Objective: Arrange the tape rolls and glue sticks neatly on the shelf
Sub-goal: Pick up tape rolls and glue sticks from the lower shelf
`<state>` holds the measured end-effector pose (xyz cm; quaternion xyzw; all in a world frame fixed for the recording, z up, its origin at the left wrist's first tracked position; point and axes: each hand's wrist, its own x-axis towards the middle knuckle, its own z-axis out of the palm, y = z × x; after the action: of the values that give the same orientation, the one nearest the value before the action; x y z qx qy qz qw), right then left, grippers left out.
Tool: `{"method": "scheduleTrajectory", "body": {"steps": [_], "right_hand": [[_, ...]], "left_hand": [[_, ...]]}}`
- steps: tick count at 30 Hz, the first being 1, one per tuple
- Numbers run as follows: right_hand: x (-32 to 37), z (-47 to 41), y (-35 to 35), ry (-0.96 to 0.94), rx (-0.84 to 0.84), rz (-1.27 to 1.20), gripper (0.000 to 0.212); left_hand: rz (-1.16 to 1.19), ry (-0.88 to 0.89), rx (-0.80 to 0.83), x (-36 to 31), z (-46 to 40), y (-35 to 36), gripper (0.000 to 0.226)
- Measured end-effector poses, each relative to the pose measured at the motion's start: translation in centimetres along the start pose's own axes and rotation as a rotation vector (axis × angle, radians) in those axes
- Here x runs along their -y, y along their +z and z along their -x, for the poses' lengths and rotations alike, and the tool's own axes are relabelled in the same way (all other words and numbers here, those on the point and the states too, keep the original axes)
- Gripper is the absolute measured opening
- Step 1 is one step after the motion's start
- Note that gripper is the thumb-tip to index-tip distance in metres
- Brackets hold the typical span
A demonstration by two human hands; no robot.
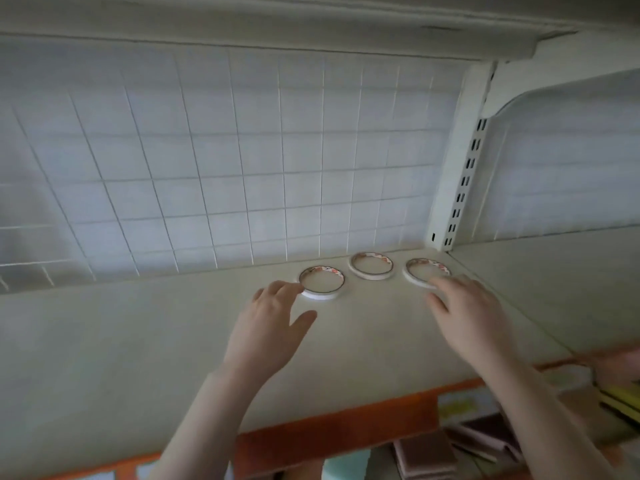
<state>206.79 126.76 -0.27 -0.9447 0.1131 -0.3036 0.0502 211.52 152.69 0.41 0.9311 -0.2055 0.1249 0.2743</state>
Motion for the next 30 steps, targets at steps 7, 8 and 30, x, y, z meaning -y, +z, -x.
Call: {"method": "scheduleTrajectory", "body": {"steps": [7, 8, 30], "right_hand": [[-4.2, -5.2, 1.9, -0.085, 0.102, -0.030, 0.027], [-4.3, -5.4, 2.4, -0.098, 0.110, -0.047, 0.025], [-5.7, -4.7, 6.3, -0.315, 0.020, -0.060, 0.044]], "left_hand": [[-0.100, -0.115, 0.015, -4.3, -3.3, 3.5, 0.042], [-0.091, -0.114, 0.011, -4.5, -3.9, 4.1, 0.042], [-0.304, -0.123, -0.123, -4.1, -3.9, 8.0, 0.021]]}}
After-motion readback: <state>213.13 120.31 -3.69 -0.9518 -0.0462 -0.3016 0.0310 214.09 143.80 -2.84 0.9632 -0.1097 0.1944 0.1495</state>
